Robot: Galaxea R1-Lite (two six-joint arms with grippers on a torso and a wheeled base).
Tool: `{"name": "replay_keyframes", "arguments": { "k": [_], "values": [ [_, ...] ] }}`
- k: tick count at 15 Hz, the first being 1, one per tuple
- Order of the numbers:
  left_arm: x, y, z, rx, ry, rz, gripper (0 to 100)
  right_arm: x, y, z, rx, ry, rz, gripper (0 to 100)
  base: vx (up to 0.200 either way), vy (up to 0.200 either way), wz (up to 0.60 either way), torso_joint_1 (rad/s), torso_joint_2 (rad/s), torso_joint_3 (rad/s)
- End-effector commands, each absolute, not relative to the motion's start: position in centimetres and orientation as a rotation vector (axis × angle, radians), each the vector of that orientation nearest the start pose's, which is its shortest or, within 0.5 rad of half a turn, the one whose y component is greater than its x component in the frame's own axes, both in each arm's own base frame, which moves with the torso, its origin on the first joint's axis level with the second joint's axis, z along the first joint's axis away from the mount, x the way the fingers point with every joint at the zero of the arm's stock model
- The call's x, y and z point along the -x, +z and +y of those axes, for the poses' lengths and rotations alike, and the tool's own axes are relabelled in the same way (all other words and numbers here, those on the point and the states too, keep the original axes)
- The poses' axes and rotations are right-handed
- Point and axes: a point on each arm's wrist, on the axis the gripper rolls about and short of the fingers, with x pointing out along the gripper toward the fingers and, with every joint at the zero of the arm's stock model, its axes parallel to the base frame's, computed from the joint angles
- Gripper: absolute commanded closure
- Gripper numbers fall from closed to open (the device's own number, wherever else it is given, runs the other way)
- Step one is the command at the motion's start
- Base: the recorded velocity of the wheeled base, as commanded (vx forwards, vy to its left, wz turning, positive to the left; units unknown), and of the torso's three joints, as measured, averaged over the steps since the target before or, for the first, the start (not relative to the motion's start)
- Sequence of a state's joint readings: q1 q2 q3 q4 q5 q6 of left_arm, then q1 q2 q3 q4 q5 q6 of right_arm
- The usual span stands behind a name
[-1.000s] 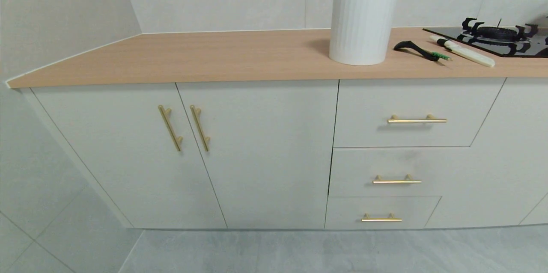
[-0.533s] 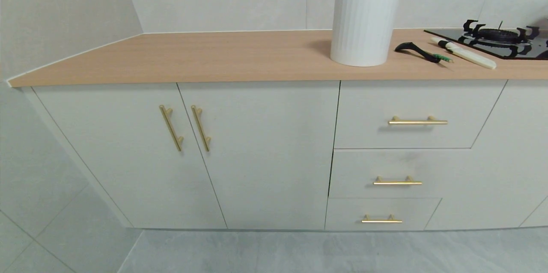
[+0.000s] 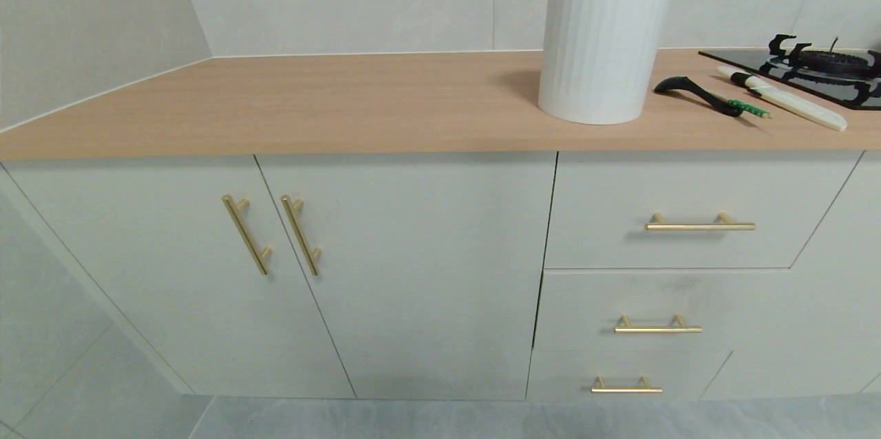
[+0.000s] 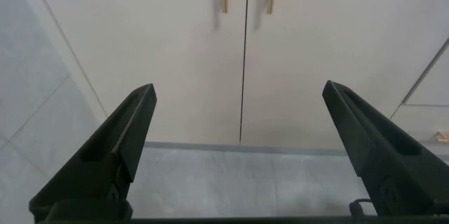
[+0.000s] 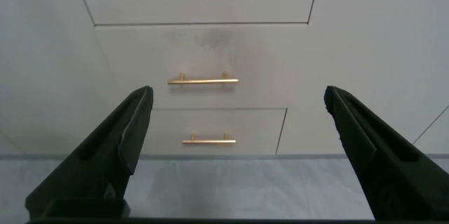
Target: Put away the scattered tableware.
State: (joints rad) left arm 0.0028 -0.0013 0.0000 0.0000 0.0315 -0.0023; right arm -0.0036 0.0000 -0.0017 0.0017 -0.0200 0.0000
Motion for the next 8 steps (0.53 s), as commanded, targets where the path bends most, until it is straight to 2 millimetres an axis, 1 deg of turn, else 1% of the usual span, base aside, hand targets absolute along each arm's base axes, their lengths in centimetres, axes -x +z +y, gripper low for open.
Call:
{"name": "replay_keyframes", "arguments": {
  "k": [1, 3, 6, 8],
  "values": [
    [2.28, 7.55, 0.07, 0.003, 0.035, 0.0, 0, 2.28, 7.58, -0.04, 0.0, -0.023, 0.002, 0, 0.0, 0.0, 0.0, 0.0, 0.0, 0.0],
    [2.28, 7.55, 0.07, 0.0, 0.035, 0.0, 0, 2.28, 7.58, -0.04, 0.0, -0.023, 0.002, 0, 0.0, 0.0, 0.0, 0.0, 0.0, 0.0],
    [2.28, 7.56, 0.07, -0.002, 0.035, -0.002, 0, 2.28, 7.58, -0.04, 0.0, -0.023, 0.002, 0, 0.0, -0.2, 0.0, 0.001, 0.01, 0.007],
    [2.28, 7.55, 0.07, 0.003, 0.035, 0.0, 0, 2.28, 7.58, -0.04, 0.0, -0.023, 0.002, 0, 0.0, 0.0, 0.0, 0.0, 0.0, 0.0]
  ]
}}
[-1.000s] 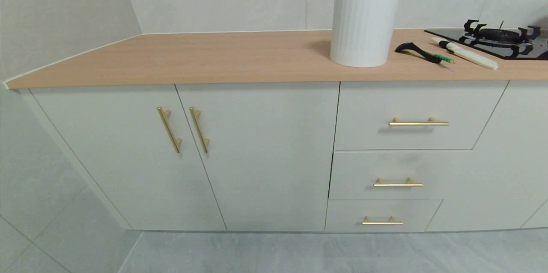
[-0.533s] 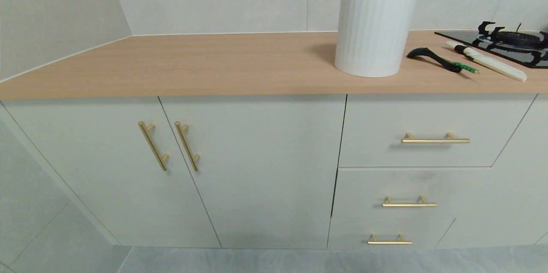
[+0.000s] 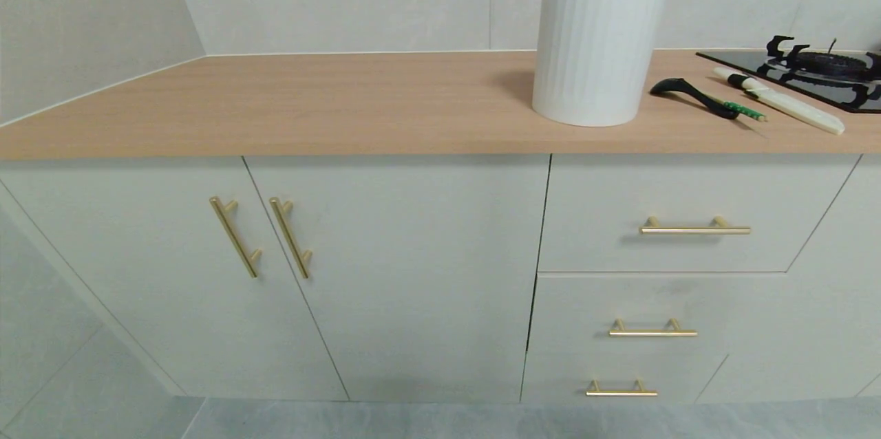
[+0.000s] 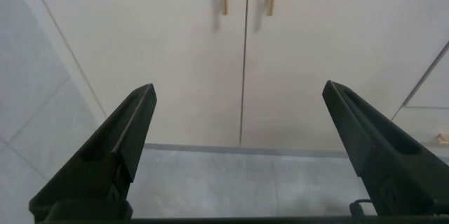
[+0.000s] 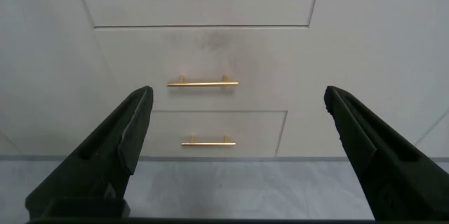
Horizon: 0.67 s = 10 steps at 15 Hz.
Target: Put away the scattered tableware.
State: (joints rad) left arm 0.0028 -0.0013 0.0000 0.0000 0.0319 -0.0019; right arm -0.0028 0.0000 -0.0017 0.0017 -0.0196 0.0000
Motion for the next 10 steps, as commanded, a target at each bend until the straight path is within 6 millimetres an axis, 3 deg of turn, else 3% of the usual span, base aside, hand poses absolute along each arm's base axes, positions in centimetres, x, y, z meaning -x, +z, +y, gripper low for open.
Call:
{"name": "replay_keyframes", "arguments": {
  "k": [1, 10],
  "values": [
    [2.28, 7.55, 0.07, 0.003, 0.035, 0.0, 0, 2.28, 7.58, -0.04, 0.0, -0.023, 0.002, 0, 0.0, 0.0, 0.0, 0.0, 0.0, 0.0],
    [2.28, 7.55, 0.07, 0.003, 0.035, 0.0, 0, 2.29, 7.59, -0.03, 0.014, -0.02, -0.001, 0, 0.0, 0.0, 0.0, 0.0, 0.0, 0.0]
  ]
}}
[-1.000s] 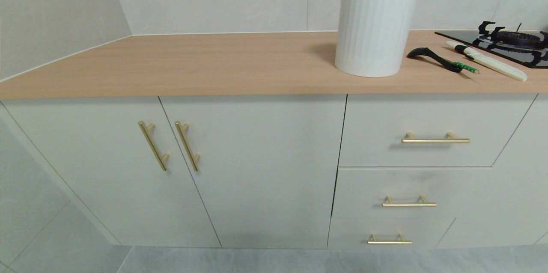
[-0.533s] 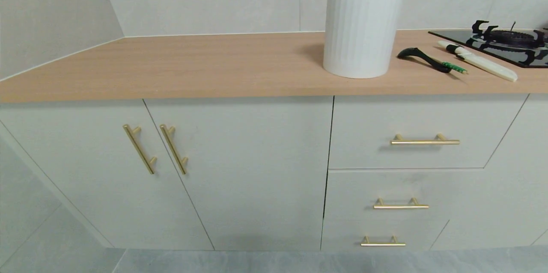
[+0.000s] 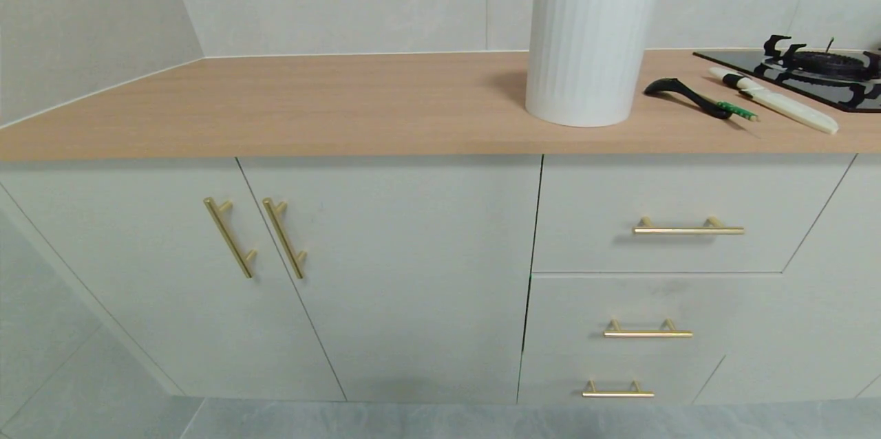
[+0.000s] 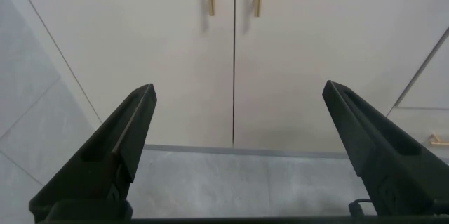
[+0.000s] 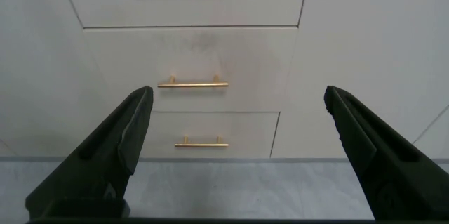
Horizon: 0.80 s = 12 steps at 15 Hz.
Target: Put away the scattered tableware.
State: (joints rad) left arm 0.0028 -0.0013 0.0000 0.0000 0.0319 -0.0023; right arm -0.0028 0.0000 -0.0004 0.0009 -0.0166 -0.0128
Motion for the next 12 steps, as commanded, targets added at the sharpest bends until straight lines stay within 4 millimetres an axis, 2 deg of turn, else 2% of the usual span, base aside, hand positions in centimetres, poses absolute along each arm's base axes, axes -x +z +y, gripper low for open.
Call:
{"name": "replay_keyframes", "arguments": {
  "k": [1, 3, 4, 6, 9, 12],
  "values": [
    [2.3, 7.5, 0.1, 0.003, 0.035, 0.0, 0, 2.4, 7.9, 0.0, 0.015, -0.017, -0.014, 0, 0.0, 0.0, 0.0, 0.0, 0.0, 0.0],
    [2.3, 7.5, 0.1, 0.003, 0.035, 0.0, 0, 2.9, 14.1, -0.1, -0.105, 0.05, -0.096, 0, 0.0, 0.0, 0.0, 0.0, 0.0, 0.0],
    [2.3, 7.5, 0.1, 0.003, 0.035, 0.0, 0, 2.1, 16.1, -0.1, -0.118, 0.086, -0.06, 0, 0.0, 0.0, 0.0, 0.0, 0.0, 0.0],
    [2.3, 7.5, 0.1, 0.003, 0.035, 0.0, 0, -1.3, 17.6, 0.2, -0.105, 0.143, 0.111, 0, 0.0, 0.0, 0.0, 0.0, 0.0, 0.0],
    [2.3, 7.5, 0.1, 0.003, 0.035, 0.0, 0, -6.3, 17.7, 1.0, -0.042, 0.169, 0.35, 0, 0.0, 0.0, 0.0, 0.0, 0.0, 0.0],
    [2.3, 7.5, 0.1, 0.003, 0.035, 0.0, 0, -10.9, 17.4, 1.9, -0.007, 0.237, 0.465, 0, 0.0, 0.0, 0.0, 0.0, 0.0, 0.0]
  ]
}}
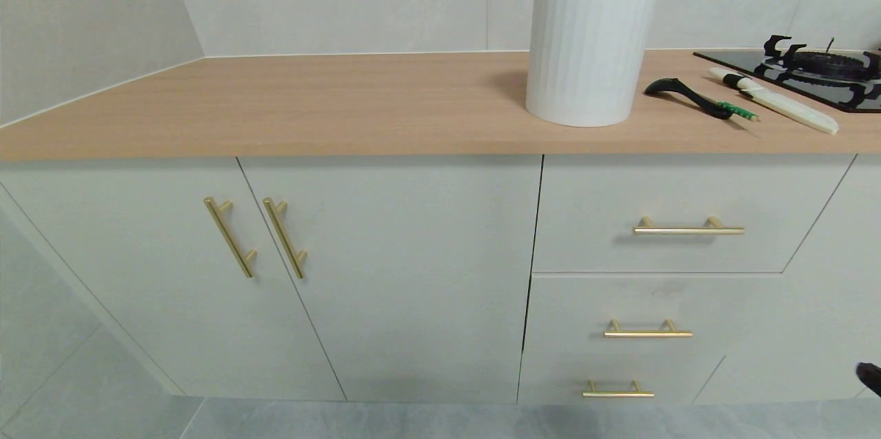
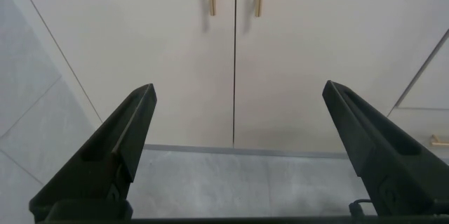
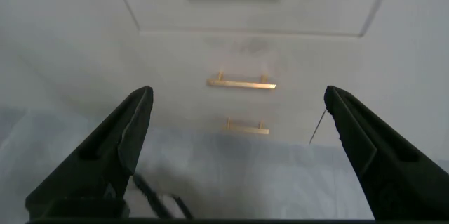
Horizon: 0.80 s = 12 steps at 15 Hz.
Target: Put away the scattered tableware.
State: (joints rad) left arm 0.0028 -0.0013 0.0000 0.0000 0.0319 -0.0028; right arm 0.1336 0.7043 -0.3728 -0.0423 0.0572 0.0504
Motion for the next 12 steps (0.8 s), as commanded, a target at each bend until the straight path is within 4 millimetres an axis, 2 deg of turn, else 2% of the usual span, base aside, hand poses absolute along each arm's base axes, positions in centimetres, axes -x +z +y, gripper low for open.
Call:
{"name": "replay_keyframes", "arguments": {
  "k": [1, 4, 5, 8, 12],
  "values": [
    [2.3, 7.5, 0.1, 0.003, 0.035, 0.0, 0, -11.8, 17.2, 2.2, -0.004, 0.25, 0.481, 0, 0.0, 0.0, 0.0, 0.0, 0.0, 0.0],
    [2.3, 7.5, 0.1, 0.003, 0.035, 0.0, 0, -14.1, 15.9, 2.8, 0.006, 0.264, 0.57, 0, 0.0, 0.0, 0.0, 0.0, 0.0, 0.0],
    [2.3, 7.5, 0.1, 0.003, 0.035, 0.0, 0, -15.7, 15.0, 3.0, 0.008, 0.262, 0.61, 0, 0.0, 0.0, 0.0, 0.0, 0.0, 0.0],
    [2.3, 7.5, 0.1, 0.003, 0.035, 0.0, 0, -18.9, 12.7, 3.6, 0.01, 0.257, 0.673, 0, 0.0, 0.0, 0.0, 0.0, 0.0, 0.0],
    [2.3, 7.5, 0.1, 0.003, 0.035, 0.0, 0, -20.9, 9.8, 3.9, 0.015, 0.243, 0.788, 0, 0.0, 0.0, 0.0, 0.0, 0.0, 0.0]
  ]
}}
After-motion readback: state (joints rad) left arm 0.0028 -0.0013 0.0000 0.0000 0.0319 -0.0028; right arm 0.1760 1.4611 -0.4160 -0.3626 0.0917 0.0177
